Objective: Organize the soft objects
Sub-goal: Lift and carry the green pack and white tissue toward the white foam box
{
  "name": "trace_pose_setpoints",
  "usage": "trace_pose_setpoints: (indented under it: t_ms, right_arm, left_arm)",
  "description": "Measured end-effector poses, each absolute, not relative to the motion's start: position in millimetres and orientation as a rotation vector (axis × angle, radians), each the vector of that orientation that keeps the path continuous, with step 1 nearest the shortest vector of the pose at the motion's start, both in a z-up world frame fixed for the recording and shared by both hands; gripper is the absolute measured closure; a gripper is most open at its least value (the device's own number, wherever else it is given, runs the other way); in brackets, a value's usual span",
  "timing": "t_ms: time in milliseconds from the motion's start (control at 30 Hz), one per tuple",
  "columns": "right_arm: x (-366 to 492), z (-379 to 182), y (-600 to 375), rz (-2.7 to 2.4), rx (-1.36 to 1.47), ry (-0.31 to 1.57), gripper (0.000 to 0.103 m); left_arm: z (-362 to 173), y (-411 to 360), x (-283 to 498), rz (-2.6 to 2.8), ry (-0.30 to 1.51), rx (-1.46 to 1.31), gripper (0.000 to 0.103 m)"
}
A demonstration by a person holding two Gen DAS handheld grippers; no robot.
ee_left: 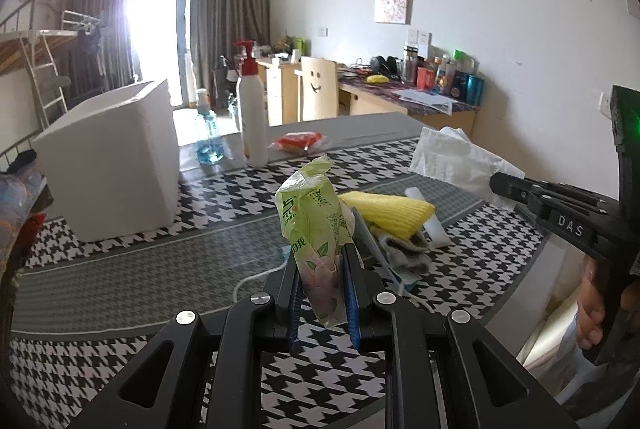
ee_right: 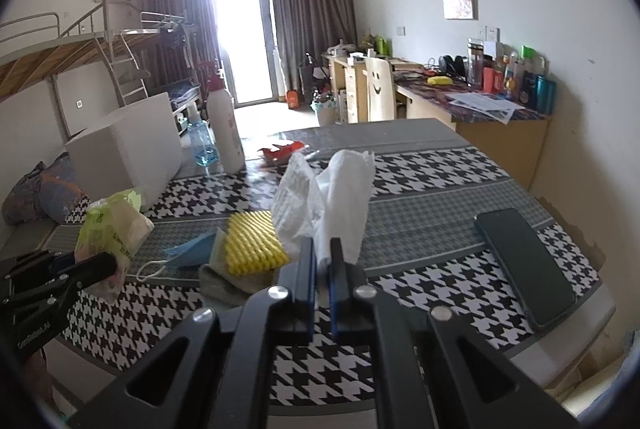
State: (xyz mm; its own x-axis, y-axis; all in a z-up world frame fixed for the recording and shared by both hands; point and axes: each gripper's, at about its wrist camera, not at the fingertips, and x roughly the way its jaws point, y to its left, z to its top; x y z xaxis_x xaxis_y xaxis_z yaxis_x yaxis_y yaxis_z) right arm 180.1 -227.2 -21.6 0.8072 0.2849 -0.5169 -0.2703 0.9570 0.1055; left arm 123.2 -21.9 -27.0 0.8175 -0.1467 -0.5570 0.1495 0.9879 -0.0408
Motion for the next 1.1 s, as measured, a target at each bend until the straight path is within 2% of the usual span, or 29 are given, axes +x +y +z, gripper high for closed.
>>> trace_pose_setpoints:
  t_ms: [1100]
  right_arm:
    - [197, 18, -174, 0.477, 0.011, 0.467, 0.095]
  left_arm:
    - [22, 37, 139, 0.049, 0.468, -0.011, 0.083]
